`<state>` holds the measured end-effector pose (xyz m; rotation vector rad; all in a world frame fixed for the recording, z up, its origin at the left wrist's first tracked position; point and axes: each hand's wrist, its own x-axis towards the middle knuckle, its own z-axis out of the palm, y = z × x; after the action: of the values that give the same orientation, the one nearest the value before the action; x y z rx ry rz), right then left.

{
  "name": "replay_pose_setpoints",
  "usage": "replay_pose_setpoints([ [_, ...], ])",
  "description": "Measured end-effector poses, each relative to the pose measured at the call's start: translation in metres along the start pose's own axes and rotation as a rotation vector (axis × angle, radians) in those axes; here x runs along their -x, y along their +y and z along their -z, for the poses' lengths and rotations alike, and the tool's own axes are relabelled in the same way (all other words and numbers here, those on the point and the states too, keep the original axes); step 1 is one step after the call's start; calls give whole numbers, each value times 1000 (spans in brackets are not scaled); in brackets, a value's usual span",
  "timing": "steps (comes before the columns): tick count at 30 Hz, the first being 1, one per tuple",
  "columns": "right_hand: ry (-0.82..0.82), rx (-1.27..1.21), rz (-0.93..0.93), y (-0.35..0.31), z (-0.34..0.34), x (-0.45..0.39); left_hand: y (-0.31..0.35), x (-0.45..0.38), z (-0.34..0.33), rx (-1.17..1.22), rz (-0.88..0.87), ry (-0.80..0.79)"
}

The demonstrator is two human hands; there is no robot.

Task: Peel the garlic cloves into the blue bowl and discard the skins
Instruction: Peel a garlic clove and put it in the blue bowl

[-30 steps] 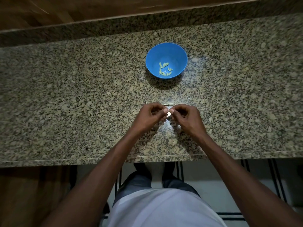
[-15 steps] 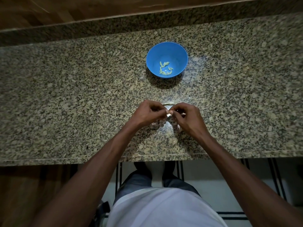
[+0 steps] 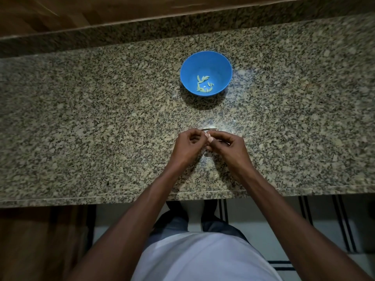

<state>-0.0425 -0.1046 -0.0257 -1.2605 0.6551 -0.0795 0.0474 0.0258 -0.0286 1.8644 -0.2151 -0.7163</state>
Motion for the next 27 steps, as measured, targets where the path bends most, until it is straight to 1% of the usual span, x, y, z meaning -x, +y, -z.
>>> replay_pose_setpoints([
  [3,-1,5,-28,0,2,0,-1,1,0,11,-27,18],
  [8,18,83,-30,-1,7,-2,-1,4,-1,22,-64,33],
  [11,33,141,-29,-3,12,-5,-2,3,0,62,-79,13],
  [14,34,217,-2,-4,17,-7,0,1,1,25,-77,-37],
  [16,31,197,11,-3,18,-6,1,-1,0,48,-33,-60],
  [20,41,97,-9,-5,15,-3,2,-3,-7,249,115,-85],
  [23,39,130,-8,-6,13,-4,4,0,-10,394,203,-85],
  [27,48,154,-4,-6,10,-7,5,1,-12,458,244,-73],
])
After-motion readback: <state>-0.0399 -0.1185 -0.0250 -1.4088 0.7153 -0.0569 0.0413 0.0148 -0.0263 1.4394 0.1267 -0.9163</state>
